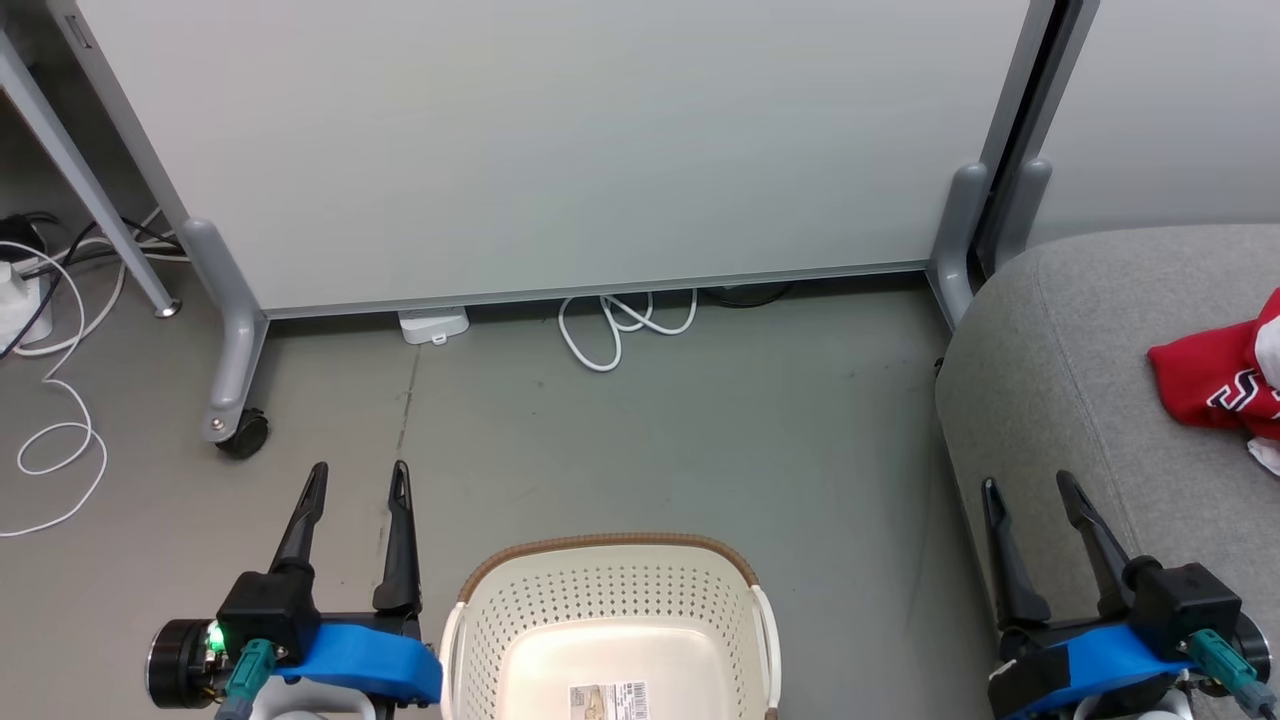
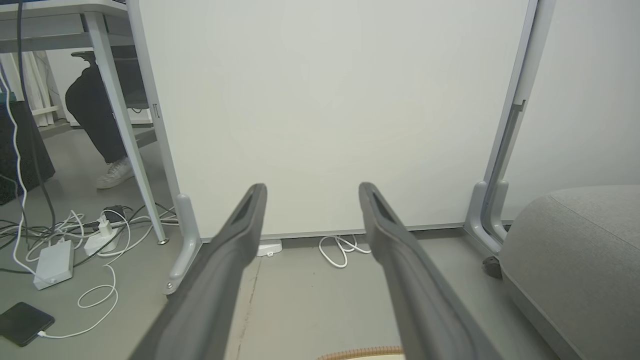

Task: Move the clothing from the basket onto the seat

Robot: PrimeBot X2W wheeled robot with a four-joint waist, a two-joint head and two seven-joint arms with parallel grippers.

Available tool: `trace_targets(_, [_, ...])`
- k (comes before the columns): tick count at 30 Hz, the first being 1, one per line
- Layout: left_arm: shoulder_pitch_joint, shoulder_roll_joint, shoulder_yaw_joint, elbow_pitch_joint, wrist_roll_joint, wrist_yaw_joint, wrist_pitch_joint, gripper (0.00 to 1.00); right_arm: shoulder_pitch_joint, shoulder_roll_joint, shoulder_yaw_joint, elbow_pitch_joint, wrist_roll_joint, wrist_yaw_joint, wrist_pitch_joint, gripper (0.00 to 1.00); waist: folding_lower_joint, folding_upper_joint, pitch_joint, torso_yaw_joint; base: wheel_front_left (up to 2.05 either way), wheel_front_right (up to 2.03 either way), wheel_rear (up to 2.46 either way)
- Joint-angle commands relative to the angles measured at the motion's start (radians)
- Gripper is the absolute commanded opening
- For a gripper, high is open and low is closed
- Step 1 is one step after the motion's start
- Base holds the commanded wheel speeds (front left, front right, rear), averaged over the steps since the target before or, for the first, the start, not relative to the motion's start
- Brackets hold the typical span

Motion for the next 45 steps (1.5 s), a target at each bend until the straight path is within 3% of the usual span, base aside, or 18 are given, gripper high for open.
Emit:
trace_targets(1, [0.004, 0.0, 0.006, 0.003, 0.005, -0.002, -0.005, 1.0, 0.017, 0.003, 0.0, 0.002, 0.004, 0.0, 0.0, 1.0, 0.0001, -0.0001, -0.002, 0.002, 0.0, 0.0, 0.0])
trace_targets(11, [0.003, -0.008, 0.012, 0.023, 0.025, -0.013, -0.005, 1.0, 0.013, 0.008, 0.006, 0.02, 0.007, 0.0, 0.0, 1.0, 0.0001, -0.0001, -0.012, 0.005, 0.0, 0.0, 0.0])
trace_targets(12, [0.003, -0.006, 0.012, 0.025, 0.022, -0.01, 0.001, 0.0, 0.002, 0.004, 0.006, 0.022, 0.006, 0.0, 0.0, 0.0, 0.0001, -0.0001, -0.012, 0.005, 0.0, 0.0, 0.0])
trace_targets(16, [0.027, -0.008, 0.015, 0.06, 0.012, -0.01, 0.009, 0.0, 0.011, 0.006, 0.004, 0.058, 0.015, 0.0, 0.005, 0.0, 0.0001, -0.0001, -0.013, 0.005, 0.0, 0.0, 0.0])
trace_targets(45, [-0.002, -0.009, 0.074, 0.021, -0.523, -0.019, 0.14, 0.0, -0.022, 0.007, -0.021, 0.04, 0.547, 0.0, 0.138, 0.0, 0.0001, -0.0001, -0.012, -0.006, 0.0, 0.0, 0.0])
